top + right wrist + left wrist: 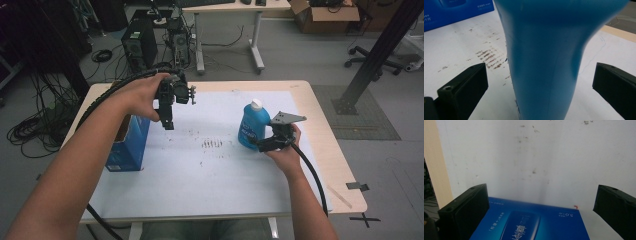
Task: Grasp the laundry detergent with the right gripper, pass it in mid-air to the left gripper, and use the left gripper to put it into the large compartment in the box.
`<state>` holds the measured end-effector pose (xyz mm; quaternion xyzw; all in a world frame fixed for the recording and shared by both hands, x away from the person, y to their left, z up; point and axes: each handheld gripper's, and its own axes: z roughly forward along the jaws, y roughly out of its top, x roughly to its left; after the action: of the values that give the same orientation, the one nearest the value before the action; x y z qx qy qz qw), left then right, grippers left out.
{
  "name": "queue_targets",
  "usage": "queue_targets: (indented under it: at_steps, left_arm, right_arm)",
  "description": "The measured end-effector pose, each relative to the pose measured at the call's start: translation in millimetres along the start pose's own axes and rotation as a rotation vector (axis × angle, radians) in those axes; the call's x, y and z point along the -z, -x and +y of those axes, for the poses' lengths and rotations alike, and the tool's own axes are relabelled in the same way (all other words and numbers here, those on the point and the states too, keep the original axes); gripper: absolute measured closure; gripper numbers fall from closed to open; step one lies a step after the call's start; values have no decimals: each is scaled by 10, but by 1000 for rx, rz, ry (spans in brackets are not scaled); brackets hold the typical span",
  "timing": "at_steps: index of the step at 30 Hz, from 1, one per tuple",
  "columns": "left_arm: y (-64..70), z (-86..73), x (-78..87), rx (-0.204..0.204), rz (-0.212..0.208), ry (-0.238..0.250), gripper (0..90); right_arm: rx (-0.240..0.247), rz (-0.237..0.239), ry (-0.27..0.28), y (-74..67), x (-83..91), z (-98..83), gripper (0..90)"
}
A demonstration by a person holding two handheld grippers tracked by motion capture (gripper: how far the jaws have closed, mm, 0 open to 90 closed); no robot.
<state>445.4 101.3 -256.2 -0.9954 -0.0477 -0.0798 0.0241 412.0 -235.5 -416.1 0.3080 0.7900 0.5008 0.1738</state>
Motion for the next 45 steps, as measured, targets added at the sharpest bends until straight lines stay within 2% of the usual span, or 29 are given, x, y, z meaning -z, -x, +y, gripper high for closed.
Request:
queue_targets:
  at_steps: [1,5,12,17,27,35,45]
  left_arm:
    - [-1,-6,-4,1,0,5,2]
    - [-3,-32,-1,5,-1,7,2]
    - [-13,-73,-4,9,-2,8,2]
    - [-14,-92,-23,12,0,7,2]
    - [-3,-98,-33,13,2,6,3]
    - [-17,-106,-20,15,3,11,3]
    - [-7,-76,-36,10,4,4,4]
  right_arm:
    - [-14,4,15,5,-19,-13,0]
    - [-17,4,37,-3,-62,-29,0]
    - [-23,2,53,-4,-101,-44,3]
    - [-29,-16,68,-7,-123,-56,18]
    - [-16,-41,69,-29,-165,-80,46]
    - [-15,-40,93,-35,-183,-82,98]
    - [-23,-43,92,-37,-219,-110,125]
